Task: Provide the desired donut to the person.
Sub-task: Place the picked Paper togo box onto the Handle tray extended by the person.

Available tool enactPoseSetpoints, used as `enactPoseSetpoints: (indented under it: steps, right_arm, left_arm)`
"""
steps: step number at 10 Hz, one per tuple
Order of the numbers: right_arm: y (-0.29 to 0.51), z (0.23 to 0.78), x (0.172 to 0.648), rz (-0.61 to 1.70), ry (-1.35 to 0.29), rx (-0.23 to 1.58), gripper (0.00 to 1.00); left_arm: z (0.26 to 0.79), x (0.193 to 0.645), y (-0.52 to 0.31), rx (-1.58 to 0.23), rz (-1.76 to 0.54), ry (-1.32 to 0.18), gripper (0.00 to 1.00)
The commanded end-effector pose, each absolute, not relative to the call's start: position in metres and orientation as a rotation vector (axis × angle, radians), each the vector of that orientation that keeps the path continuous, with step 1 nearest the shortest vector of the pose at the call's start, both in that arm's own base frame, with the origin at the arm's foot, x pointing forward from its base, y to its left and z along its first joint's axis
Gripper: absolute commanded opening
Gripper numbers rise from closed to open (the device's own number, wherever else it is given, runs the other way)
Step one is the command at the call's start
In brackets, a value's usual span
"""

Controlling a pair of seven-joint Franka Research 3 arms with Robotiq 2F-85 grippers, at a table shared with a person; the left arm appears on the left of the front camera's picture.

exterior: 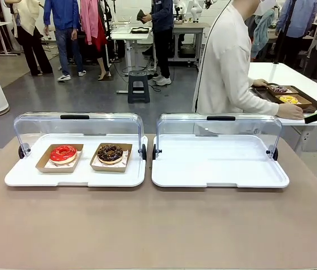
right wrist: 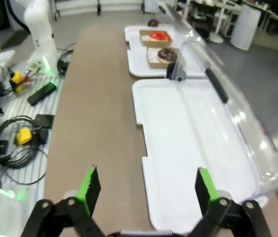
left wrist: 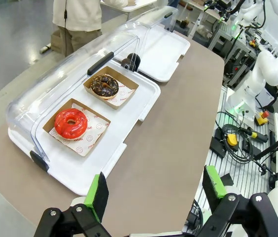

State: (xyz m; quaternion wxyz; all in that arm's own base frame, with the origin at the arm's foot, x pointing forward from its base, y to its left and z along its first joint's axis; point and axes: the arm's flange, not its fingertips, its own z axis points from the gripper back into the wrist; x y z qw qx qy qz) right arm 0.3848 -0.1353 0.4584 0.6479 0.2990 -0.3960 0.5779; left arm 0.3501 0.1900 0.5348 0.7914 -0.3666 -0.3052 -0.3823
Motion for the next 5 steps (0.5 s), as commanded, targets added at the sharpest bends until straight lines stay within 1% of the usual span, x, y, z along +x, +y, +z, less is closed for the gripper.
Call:
enactPoseSetpoints:
  steps: [1, 3, 5]
  right_arm:
    - [-0.1309, 0.4628, 0.384, 1.322, -0.93, 0.69, 1.0]
    - [-0.1365, 0.4654, 0.3847, 1.324, -1.002, 0.751, 1.0]
    - [-0.1395, 0.4665, 0.3839, 1.336, -1.029, 0.806, 1.0]
  left_arm:
    - [0.536, 0.3499, 0.1901, -0.799, -0.831, -0.68, 1.0]
    - [0.536, 0.3499, 0.1901, -0.799, -0.831, -0.68, 1.0]
    - [0.536, 0.3499, 0.1901, -0.799, -0.831, -0.68, 1.0]
